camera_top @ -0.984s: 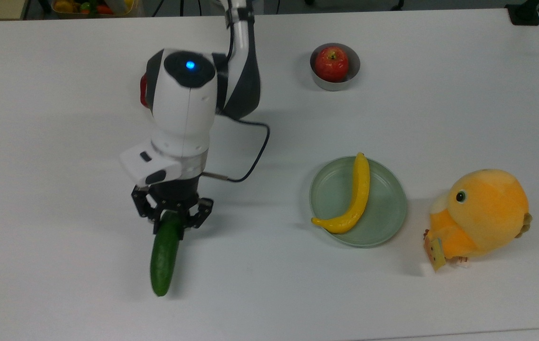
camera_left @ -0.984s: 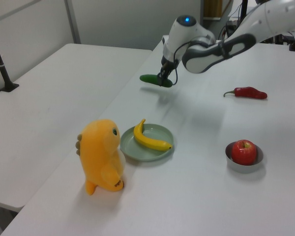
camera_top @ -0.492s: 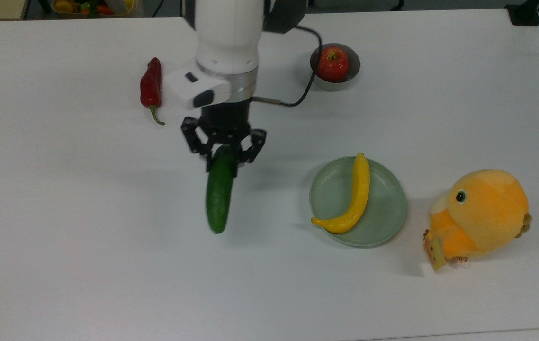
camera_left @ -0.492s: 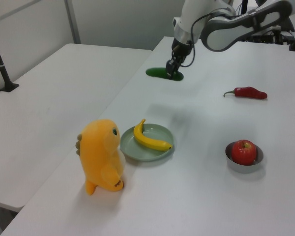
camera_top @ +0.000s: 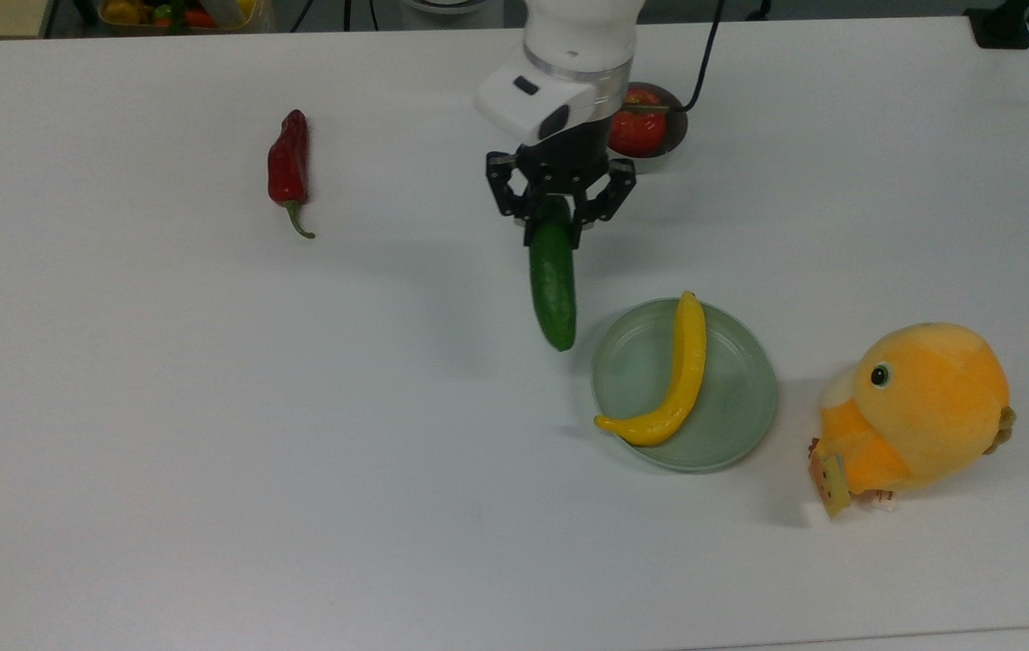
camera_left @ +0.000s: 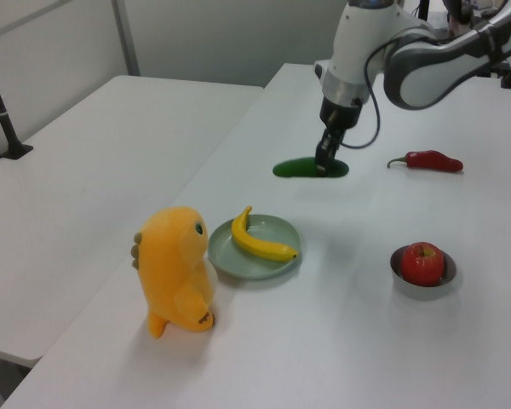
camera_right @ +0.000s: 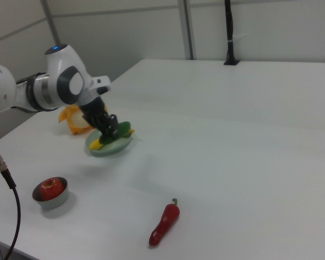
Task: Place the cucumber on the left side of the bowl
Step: 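Lift the cucumber and carry it toward the grey bowl with the apple, then lower the cucumber onto the table beside the bowl and open the gripper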
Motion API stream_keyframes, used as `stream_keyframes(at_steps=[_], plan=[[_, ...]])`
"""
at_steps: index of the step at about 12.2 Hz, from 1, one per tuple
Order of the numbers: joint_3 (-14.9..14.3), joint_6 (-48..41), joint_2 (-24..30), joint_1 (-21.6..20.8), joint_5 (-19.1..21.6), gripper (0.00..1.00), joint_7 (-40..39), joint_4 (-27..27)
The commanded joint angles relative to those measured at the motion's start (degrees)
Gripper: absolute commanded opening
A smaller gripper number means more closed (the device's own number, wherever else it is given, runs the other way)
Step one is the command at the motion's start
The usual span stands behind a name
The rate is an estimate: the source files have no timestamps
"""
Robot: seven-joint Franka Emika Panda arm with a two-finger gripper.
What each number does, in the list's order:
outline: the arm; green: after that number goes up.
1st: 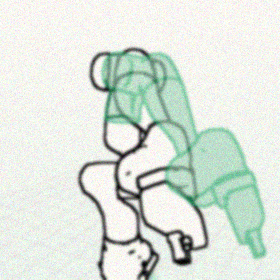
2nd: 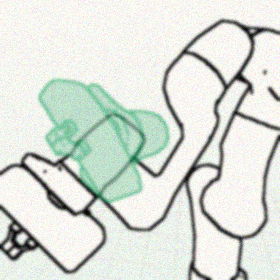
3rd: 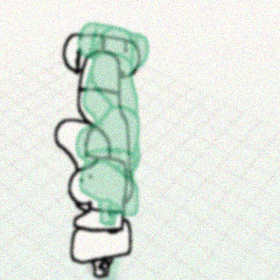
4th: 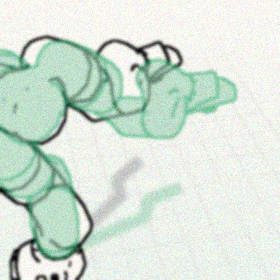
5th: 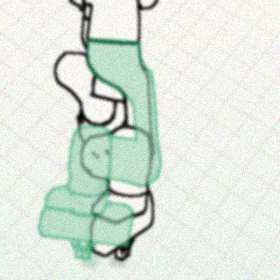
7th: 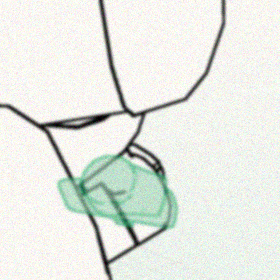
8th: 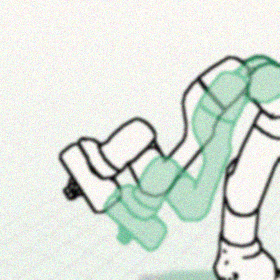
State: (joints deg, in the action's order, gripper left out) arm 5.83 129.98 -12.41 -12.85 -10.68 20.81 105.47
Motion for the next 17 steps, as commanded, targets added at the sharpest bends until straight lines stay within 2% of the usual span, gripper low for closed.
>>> stream_keyframes(at_steps=[1,2,5,7,9,11,17], plan=[[1.5,-1.0,5.9,-4.0,0.8,0.03,0.7,6.8],[2.4,-1.2,7.2,-4.3,1.0,0.03,0.8,7.7],[5.1,-7.3,10.2,-7.9,5.7,0.03,0.8,8.2],[7.2,-12.1,10.5,-8.6,11.6,0.03,0.9,8.1],[9.0,-13.4,10.4,-8.7,17.3,0.03,7.2,8.2],[10.1,-12.4,9.8,-10.1,18.1,0.03,15.6,9.4],[10.3,-10.4,5.8,-11.6,18.0,0.05,15.7,11.4]])
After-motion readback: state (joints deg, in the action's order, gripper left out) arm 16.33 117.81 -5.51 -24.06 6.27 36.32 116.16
